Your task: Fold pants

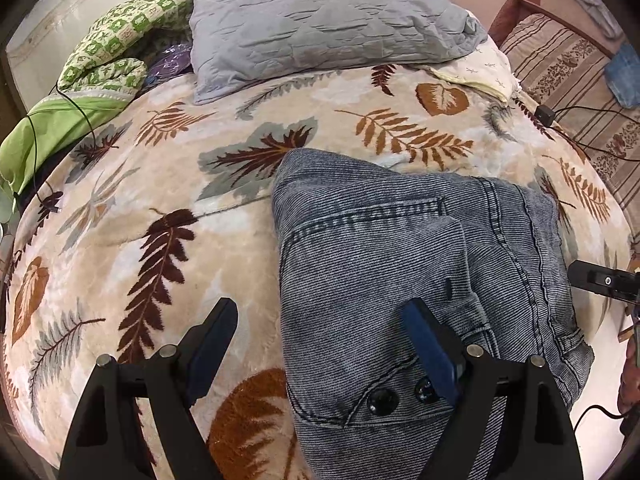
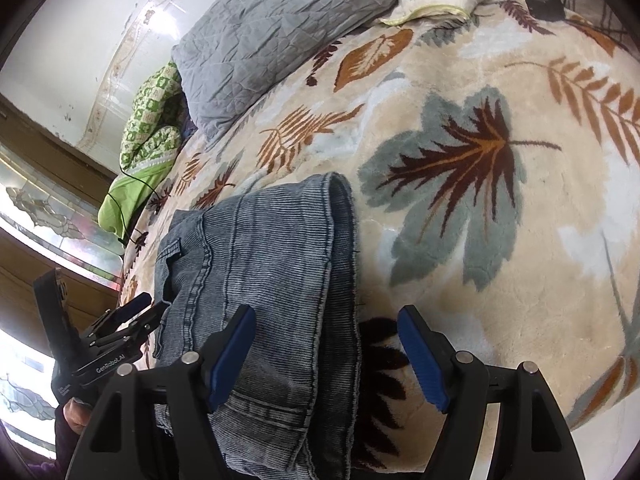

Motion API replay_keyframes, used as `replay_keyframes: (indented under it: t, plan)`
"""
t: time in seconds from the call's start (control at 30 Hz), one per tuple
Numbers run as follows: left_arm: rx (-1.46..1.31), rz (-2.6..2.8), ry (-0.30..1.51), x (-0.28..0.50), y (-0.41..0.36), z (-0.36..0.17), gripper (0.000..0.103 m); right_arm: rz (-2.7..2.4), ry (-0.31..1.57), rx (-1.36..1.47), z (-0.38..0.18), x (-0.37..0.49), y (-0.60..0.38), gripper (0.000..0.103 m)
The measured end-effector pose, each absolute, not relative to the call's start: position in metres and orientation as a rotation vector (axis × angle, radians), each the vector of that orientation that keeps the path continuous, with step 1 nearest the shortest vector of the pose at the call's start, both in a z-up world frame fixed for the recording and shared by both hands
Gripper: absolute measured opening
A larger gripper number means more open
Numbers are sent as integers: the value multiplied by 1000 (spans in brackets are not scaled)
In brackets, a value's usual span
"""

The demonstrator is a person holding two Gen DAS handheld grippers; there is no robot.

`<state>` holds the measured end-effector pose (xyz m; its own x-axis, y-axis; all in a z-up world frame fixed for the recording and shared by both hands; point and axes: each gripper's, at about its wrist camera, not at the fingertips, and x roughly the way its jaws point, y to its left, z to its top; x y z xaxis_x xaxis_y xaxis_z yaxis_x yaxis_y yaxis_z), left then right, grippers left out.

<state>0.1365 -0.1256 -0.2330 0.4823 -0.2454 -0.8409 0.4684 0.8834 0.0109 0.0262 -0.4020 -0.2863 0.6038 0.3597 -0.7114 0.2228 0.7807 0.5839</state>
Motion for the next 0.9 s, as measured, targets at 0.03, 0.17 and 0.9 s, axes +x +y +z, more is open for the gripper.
replay_keyframes:
  t: [0.03, 0.17, 0.9]
  plan:
    - [253, -446, 975, 137, -126, -233, 86, 90, 937, 701, -287, 26, -404, 76]
    - [249, -468, 984, 140, -127, -236, 86, 116, 932, 752, -292, 27, -411, 80]
    - [232, -507, 978, 141, -119, -238, 86, 325, 950, 754, -298, 54, -365, 93]
